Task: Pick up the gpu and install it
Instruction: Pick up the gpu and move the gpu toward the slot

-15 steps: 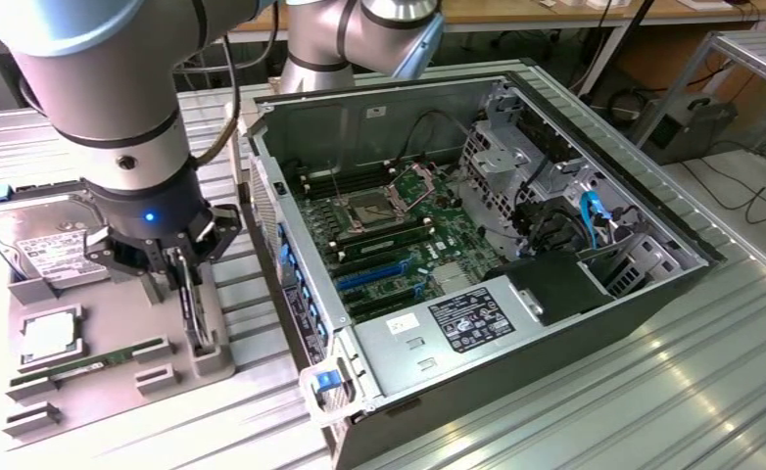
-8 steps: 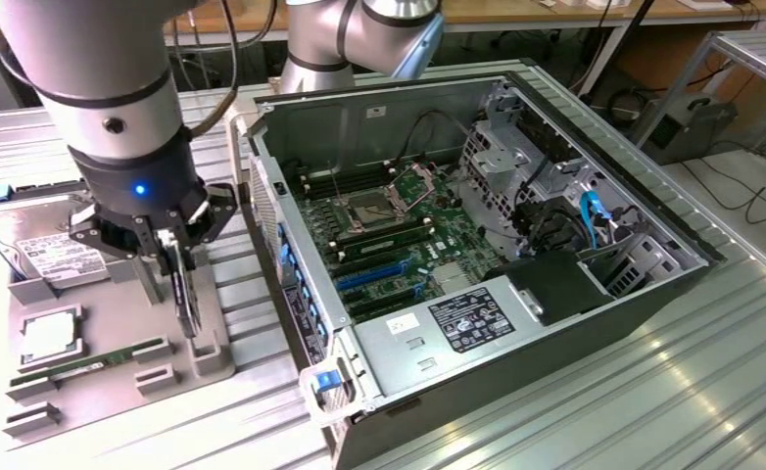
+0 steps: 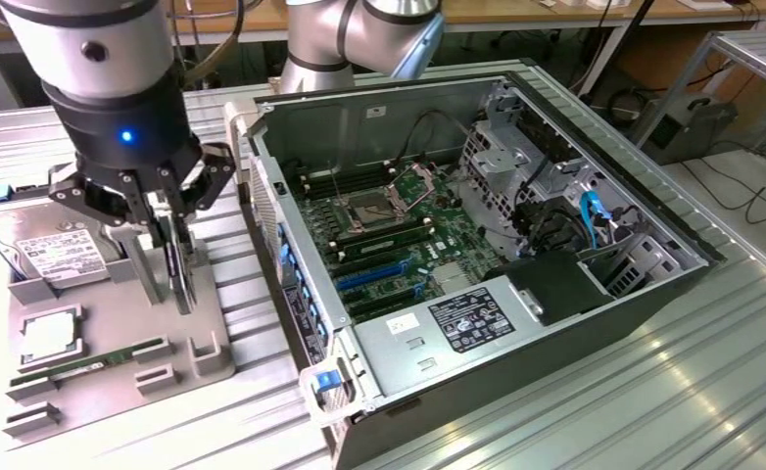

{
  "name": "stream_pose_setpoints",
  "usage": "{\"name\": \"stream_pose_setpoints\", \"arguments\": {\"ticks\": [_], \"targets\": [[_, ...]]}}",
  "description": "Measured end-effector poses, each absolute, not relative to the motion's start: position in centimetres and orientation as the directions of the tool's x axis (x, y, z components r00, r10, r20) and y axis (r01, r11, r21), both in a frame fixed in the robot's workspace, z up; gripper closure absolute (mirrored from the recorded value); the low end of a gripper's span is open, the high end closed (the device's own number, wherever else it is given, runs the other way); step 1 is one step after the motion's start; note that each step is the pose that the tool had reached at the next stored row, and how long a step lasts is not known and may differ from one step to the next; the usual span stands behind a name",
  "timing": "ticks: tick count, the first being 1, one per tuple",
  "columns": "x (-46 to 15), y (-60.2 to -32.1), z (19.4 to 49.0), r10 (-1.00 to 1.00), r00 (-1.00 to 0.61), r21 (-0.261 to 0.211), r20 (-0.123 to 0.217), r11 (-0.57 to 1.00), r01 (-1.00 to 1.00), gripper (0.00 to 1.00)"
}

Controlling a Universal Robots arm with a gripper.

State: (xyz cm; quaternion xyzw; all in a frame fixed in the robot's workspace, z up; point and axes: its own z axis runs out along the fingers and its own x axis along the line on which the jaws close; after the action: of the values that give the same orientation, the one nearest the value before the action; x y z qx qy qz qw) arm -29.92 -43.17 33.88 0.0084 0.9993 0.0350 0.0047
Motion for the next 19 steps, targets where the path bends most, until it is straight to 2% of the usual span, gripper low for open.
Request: {"name": "stream_pose_setpoints", "arguments": {"ticks": [19], "targets": [[-24.6, -44.3, 43.3, 0.013, -1.000, 0.083, 0.010, 0.996, 0.013, 0.74]]}}
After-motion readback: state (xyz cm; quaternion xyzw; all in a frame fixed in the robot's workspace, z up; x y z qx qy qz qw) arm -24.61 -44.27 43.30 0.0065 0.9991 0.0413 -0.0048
